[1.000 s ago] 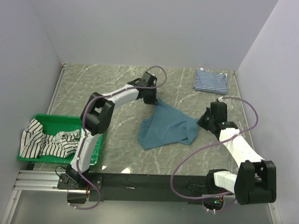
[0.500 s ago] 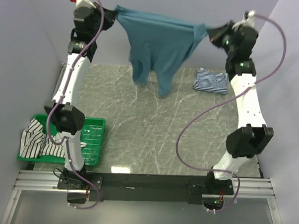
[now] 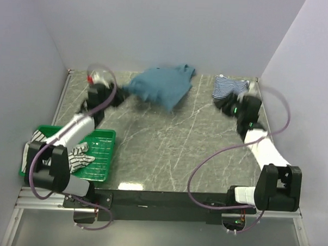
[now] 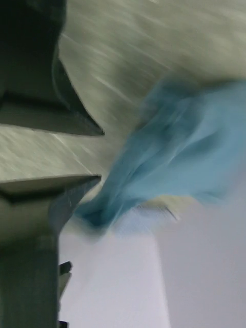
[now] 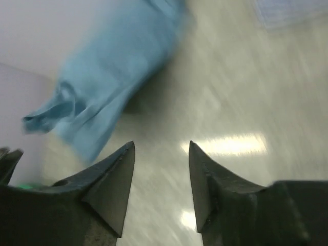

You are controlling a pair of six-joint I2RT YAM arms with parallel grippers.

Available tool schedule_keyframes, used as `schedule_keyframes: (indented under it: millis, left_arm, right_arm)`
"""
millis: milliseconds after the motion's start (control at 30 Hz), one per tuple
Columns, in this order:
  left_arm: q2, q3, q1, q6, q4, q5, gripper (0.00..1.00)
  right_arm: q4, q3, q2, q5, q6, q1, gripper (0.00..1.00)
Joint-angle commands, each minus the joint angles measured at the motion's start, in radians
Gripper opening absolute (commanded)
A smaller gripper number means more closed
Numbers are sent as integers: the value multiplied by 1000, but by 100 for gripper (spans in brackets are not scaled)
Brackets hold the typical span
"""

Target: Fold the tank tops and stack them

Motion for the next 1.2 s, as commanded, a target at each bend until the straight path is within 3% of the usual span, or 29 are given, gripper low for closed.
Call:
schedule_keyframes:
  millis: [0, 133, 233, 333, 367, 467, 567, 767, 967, 1167]
  left_arm:
    - [-135, -290, -80, -71, -8, -48, 45]
    - [-310, -436, -104, -88, -132, -122, 52]
    - [-367, -456, -112, -83, -230, -186, 50]
    - [-358, -423, -112, -80, -295, -270, 48]
    - [-346, -401, -112, -69, -313, -295, 46]
    - [-252, -277, -91, -68, -388, -404, 44]
    - [-101, -89, -49, -62, -438, -380, 40]
    - [-11, 87, 17, -32, -502, -369, 38]
    - [12, 125, 77, -31, -496, -309, 36]
    - [35, 127, 95, -25, -476, -260, 35]
  right_arm:
    - [55, -308, -109, 48, 57, -5, 55]
    - [24, -473, -205, 66, 73, 15, 59]
    - [6, -481, -196, 130, 92, 104, 59]
    - [-19, -415, -125, 239, 139, 277, 59]
    - [-10, -374, -101, 253, 170, 364, 58]
    - [-5, -283, 40, 318, 213, 473, 54]
    - [-89, -16, 273, 386, 199, 598, 47]
    - [-339, 416, 565, 491, 133, 672, 37]
    - [-485, 619, 732, 568, 90, 710, 34]
    - [-549, 676, 824, 600, 54, 739, 36]
